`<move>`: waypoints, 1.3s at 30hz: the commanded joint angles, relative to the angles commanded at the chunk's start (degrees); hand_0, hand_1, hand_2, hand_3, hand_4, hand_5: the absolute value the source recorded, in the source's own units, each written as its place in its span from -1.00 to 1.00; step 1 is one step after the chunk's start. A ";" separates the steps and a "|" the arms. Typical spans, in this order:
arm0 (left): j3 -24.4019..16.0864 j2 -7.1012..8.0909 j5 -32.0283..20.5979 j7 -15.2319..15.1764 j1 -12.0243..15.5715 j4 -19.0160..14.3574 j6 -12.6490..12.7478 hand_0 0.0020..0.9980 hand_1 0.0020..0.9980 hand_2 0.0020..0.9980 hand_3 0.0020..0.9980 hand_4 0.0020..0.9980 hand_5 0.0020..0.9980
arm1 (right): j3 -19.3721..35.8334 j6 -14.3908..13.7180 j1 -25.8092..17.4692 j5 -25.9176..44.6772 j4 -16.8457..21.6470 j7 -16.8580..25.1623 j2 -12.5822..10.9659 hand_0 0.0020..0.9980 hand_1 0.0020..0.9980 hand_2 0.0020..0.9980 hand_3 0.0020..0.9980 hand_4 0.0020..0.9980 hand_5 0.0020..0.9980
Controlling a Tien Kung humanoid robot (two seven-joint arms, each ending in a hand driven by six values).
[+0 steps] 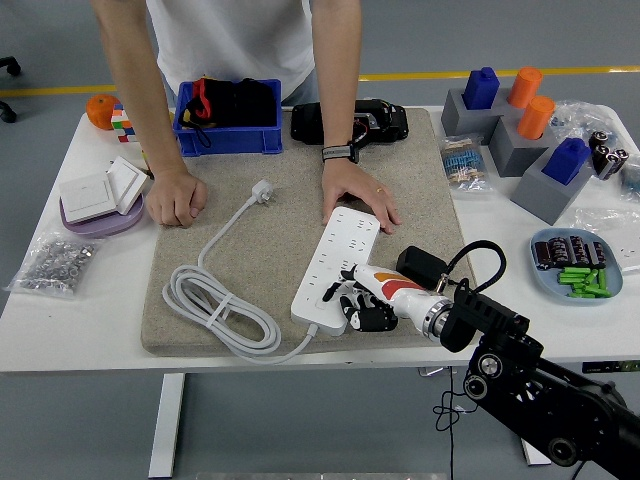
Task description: Press the white button,pick up the black plug,place it near the board,insert it into the board
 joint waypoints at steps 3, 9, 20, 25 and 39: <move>-0.10 0.02 0.07 0.03 0.03 0.00 0.00 0.41 0.33 0.17 0.36 0.32 -0.46 | -0.15 -0.03 -0.02 0.05 -0.22 0.03 0.05 -1.00 -1.00 -0.80 0.21 -0.32 -1.00; -0.13 -0.03 0.09 0.03 0.07 0.00 -0.02 0.41 0.33 0.17 0.35 0.32 -0.47 | -0.64 0.01 -0.31 0.02 0.23 -0.18 0.02 -1.00 -1.00 -0.80 0.22 -0.33 -1.00; -0.09 0.00 0.06 -0.02 0.06 0.00 -0.02 0.41 0.33 0.17 0.36 0.32 -0.47 | -0.69 0.04 -0.62 0.61 3.05 -0.83 -0.09 -1.00 -1.00 -0.80 0.21 -0.32 -1.00; -0.03 -0.03 0.00 -0.03 0.04 0.00 -0.04 0.41 0.33 0.17 0.36 0.32 -0.47 | -0.85 0.02 -0.62 0.14 2.06 -0.76 -0.09 -1.00 -1.00 -0.80 0.21 -0.32 -1.00; -0.26 -0.01 0.22 -0.05 0.09 0.00 -0.03 0.41 0.33 0.17 0.36 0.32 -0.47 | 2.79 -0.47 -1.98 0.27 10.03 -0.89 -0.95 -1.00 -1.00 -0.80 0.21 -0.32 -1.00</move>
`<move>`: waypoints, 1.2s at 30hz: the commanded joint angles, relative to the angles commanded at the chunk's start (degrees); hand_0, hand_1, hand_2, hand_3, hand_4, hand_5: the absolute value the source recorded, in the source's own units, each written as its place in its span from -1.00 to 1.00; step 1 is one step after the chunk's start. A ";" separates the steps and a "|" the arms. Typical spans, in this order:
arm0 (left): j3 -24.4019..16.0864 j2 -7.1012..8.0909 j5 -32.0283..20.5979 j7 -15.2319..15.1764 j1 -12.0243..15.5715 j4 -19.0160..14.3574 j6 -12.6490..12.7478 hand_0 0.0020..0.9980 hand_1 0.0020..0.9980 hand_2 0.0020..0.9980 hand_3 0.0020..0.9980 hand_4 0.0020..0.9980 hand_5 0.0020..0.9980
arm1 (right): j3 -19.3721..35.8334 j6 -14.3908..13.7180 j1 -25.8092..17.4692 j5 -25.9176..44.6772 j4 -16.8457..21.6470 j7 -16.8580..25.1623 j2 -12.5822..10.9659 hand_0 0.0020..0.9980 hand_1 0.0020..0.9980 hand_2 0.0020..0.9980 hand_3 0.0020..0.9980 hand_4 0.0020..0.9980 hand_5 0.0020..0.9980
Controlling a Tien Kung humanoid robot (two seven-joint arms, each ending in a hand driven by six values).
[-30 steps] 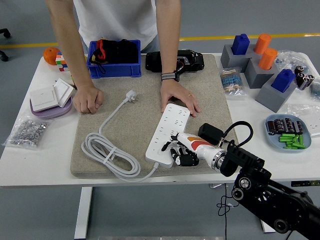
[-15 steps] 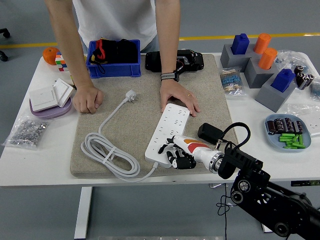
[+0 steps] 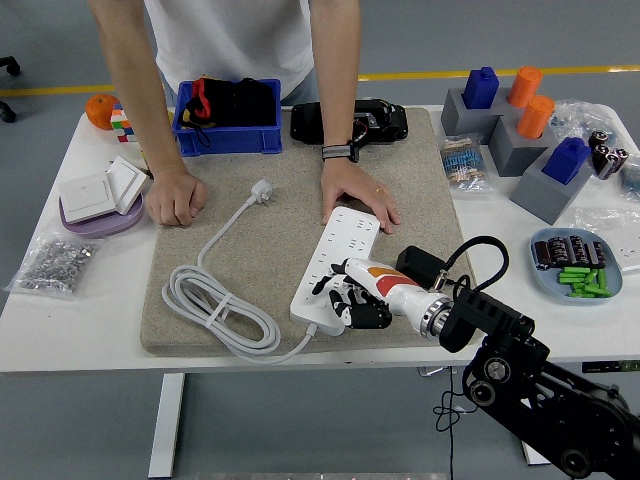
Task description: Press the white button,pick up the black plug,place it near the board,insert it into the board
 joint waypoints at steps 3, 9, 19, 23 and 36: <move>0.02 -0.04 -0.05 -0.03 0.00 0.00 0.00 0.41 0.33 0.17 0.35 0.32 -0.47 | 1.78 -2.11 -0.55 -1.11 1.77 2.76 -0.12 -0.89 -0.88 -0.71 0.23 -0.32 -1.00; -0.09 -0.07 0.08 0.03 0.10 0.00 -0.01 0.41 0.33 0.17 0.36 0.32 -0.47 | 5.02 -3.66 -1.58 -2.93 0.54 4.72 -0.15 0.17 0.03 -0.01 0.39 0.47 -0.75; 0.03 -0.15 0.06 0.03 -0.12 0.00 -0.02 0.41 0.33 0.17 0.36 0.32 -0.47 | 9.00 -9.08 -3.16 -4.79 -6.16 7.60 -0.20 0.81 0.77 0.70 0.78 1.00 -0.33; 0.07 -0.13 0.11 0.07 -0.21 0.00 -0.04 0.41 0.33 0.17 0.36 0.32 -0.47 | 9.68 -10.60 -3.81 -5.13 -7.60 7.84 -0.48 0.94 0.91 0.89 0.94 1.00 -0.11; 0.61 -0.03 -0.08 0.05 -0.30 0.00 -0.09 0.42 0.33 0.17 0.36 0.32 -0.47 | 13.73 -14.37 -6.47 -6.91 -12.36 9.36 -1.15 0.91 0.87 0.86 0.91 1.00 0.00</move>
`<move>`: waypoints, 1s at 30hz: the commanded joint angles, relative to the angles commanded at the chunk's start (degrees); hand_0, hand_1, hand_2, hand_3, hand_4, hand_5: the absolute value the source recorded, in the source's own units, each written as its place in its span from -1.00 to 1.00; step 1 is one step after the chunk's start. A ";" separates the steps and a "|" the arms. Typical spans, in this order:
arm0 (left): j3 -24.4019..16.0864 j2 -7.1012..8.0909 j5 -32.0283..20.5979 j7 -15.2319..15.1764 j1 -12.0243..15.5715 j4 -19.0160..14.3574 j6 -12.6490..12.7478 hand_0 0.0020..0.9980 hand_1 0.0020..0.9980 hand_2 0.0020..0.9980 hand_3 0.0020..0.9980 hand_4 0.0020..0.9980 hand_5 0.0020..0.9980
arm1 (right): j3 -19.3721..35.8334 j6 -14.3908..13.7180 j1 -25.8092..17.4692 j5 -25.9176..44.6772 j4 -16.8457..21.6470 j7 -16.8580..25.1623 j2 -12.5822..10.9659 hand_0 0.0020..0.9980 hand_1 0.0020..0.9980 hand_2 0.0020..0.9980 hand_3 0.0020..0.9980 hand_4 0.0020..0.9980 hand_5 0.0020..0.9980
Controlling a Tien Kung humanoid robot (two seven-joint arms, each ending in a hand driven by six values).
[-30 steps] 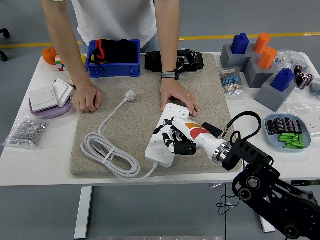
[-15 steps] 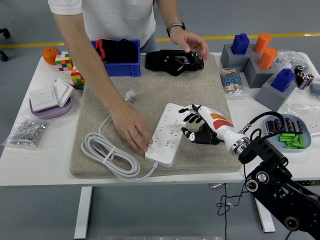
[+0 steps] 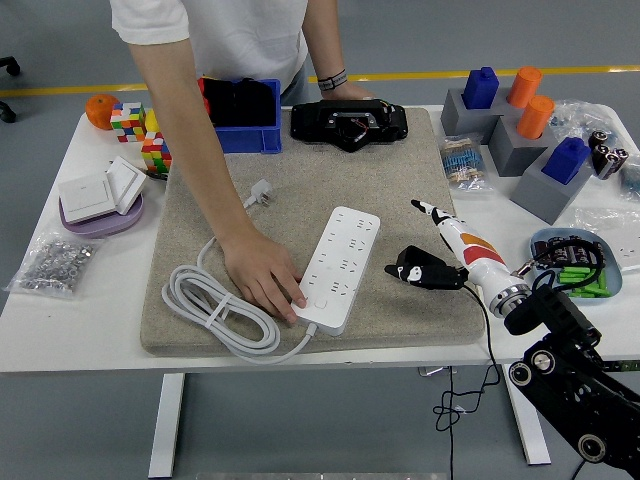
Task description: Press the white button,pick up the black plug,place it near the board,insert it into the board
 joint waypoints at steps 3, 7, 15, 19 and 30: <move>-0.11 -0.01 0.16 0.02 0.03 0.00 0.02 0.42 0.33 0.17 0.35 0.32 -0.47 | 0.31 -0.59 -0.43 0.47 -1.23 1.21 -0.20 0.91 0.87 0.86 0.91 1.00 0.00; 0.02 -0.01 0.04 -0.01 0.05 0.00 0.02 0.42 0.33 0.17 0.35 0.32 -0.47 | -0.11 -1.60 -0.97 1.14 -3.33 3.74 -0.34 0.84 0.76 0.62 0.75 1.00 -0.35; 0.26 -0.12 -0.23 -0.11 0.12 0.00 0.01 0.42 0.33 0.17 0.35 0.32 -0.47 | -1.45 -3.58 -0.94 2.82 -6.52 6.87 0.39 0.78 0.67 0.50 0.68 1.00 -0.49; 0.21 -0.19 -0.22 -0.12 0.13 0.00 0.02 0.42 0.33 0.17 0.35 0.32 -0.47 | -1.71 -4.54 -0.60 3.25 -8.07 8.09 0.76 0.70 0.58 0.43 0.61 1.00 -0.60; 0.01 -0.28 -0.16 -0.06 0.22 0.00 0.04 0.42 0.33 0.17 0.36 0.32 -0.47 | -2.56 -8.13 0.20 6.41 -11.08 12.40 1.13 0.50 0.34 0.25 0.42 1.00 -0.77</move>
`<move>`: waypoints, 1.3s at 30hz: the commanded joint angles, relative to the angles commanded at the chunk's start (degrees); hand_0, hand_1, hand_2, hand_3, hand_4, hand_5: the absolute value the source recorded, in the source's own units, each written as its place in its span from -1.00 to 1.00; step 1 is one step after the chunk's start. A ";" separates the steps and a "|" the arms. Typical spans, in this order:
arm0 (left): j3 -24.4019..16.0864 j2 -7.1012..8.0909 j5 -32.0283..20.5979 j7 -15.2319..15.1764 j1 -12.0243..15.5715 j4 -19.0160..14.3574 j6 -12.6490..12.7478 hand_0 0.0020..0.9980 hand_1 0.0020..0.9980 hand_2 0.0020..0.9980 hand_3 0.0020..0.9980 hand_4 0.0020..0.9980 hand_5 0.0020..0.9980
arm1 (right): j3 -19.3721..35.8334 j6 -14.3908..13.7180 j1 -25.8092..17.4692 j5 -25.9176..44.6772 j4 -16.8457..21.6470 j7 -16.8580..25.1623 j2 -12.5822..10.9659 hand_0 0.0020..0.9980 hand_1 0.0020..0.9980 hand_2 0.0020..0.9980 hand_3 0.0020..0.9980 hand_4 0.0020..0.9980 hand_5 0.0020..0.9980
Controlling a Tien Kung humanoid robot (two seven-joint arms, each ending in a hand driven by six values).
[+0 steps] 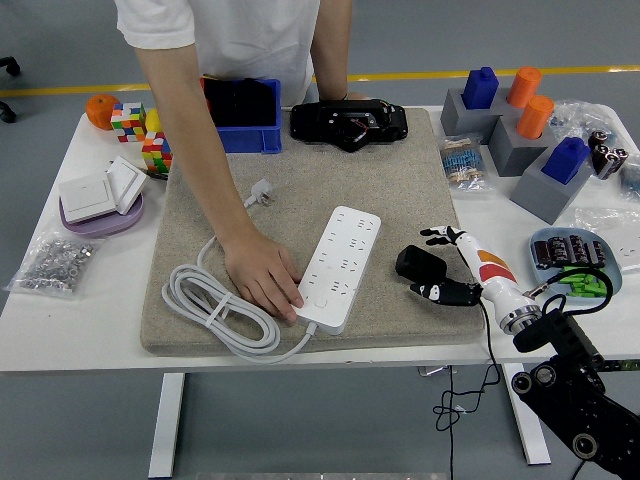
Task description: Press the white button,pick up the black plug,place it near the board,insert it into the board
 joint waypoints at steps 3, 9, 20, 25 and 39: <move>-0.01 -0.03 0.00 0.00 0.02 0.00 0.00 0.42 0.33 0.17 0.36 0.32 -0.47 | -0.27 -0.17 0.11 0.20 -0.22 0.15 0.03 0.50 0.34 0.25 0.42 1.00 -0.77; 0.03 -0.12 -0.19 -0.09 -0.06 0.00 0.02 0.42 0.33 0.17 0.35 0.32 -0.47 | -0.85 -0.02 0.26 1.06 -0.95 0.24 0.15 0.39 0.19 0.12 0.26 0.94 -0.82; 0.04 -0.11 -0.14 -0.07 -0.12 0.00 0.01 0.42 0.33 0.17 0.35 0.32 -0.47 | -1.62 -0.30 0.96 2.90 -1.17 1.43 0.22 0.20 0.09 0.04 0.17 0.83 -0.86; 0.06 -0.13 -0.13 -0.06 -0.08 0.00 0.01 0.42 0.33 0.17 0.35 0.33 -0.46 | -1.97 -0.66 1.11 3.24 -1.32 1.69 0.32 0.04 -0.02 -0.01 0.14 0.76 -0.91; 0.26 -0.13 -0.44 -0.13 -0.17 0.00 0.02 0.41 0.33 0.17 0.36 0.33 -0.46 | -2.59 -1.45 2.01 3.57 -2.44 2.87 0.26 -0.10 -0.28 -0.20 0.08 0.57 -1.00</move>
